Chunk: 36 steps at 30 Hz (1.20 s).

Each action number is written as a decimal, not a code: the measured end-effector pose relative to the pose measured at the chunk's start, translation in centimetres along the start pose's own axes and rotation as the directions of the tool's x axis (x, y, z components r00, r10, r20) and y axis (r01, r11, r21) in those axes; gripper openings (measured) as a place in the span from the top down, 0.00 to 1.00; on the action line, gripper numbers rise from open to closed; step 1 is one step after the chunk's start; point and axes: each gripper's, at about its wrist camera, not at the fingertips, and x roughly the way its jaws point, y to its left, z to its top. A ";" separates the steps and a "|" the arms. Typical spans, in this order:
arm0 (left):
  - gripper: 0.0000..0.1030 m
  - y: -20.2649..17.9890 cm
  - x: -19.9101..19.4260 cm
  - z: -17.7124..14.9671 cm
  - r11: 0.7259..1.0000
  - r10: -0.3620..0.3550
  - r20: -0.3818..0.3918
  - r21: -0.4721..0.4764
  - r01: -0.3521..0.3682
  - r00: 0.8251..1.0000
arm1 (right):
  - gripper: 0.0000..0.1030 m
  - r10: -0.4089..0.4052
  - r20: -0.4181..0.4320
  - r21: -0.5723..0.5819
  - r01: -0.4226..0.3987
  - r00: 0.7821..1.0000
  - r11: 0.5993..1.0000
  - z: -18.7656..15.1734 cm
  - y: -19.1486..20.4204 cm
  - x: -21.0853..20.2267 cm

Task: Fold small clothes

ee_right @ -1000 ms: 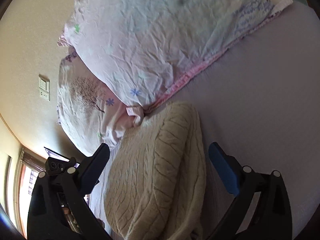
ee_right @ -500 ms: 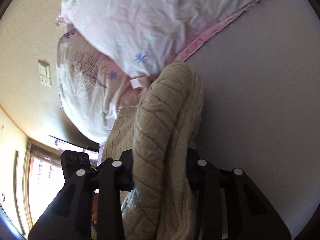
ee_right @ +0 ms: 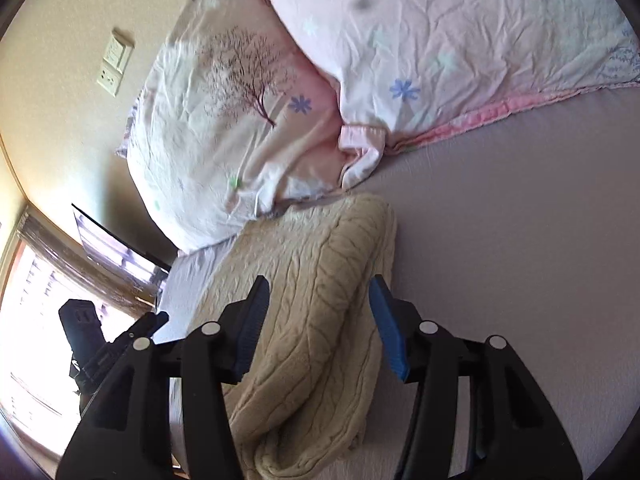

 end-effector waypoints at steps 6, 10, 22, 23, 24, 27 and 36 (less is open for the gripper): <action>0.02 -1.6 -0.9 -3.9 0.995 0.100 -0.044 0.014 -0.100 0.994 | 0.89 -0.148 0.128 0.063 0.140 0.981 0.988 1.1 -1.2 0.1; 0.01 -3.6 -0.3 -5.7 0.983 0.156 -0.066 0.104 -0.149 0.986 | 0.26 -0.200 0.200 -0.011 0.206 0.959 0.978 -2.8 1.3 -4.4; 0.01 -5.6 3.2 -8.4 0.950 0.271 -0.122 0.194 -0.245 0.955 | 0.02 -0.424 0.146 -0.287 0.448 0.894 0.847 -14.0 5.9 -3.4; 0.01 -5.7 3.5 -8.5 0.946 0.279 -0.126 0.204 -0.251 0.952 | 0.02 -0.441 0.141 -0.297 0.463 0.887 0.836 -14.2 6.1 -2.6; 0.01 -6.0 3.7 -8.7 0.942 0.288 -0.132 0.219 -0.256 0.948 | 0.02 -0.445 0.131 -0.303 0.463 0.886 0.833 -14.2 6.3 -1.9; 0.01 -6.6 4.2 -8.9 0.926 0.309 -0.147 0.273 -0.262 0.940 | 0.02 -0.473 0.096 -0.300 0.479 0.876 0.825 -14.2 6.5 -0.3; 0.01 -6.3 4.1 -9.0 0.928 0.307 -0.139 0.265 -0.263 0.942 | 0.02 -0.535 0.092 -0.298 0.536 0.840 0.790 -14.5 6.6 0.6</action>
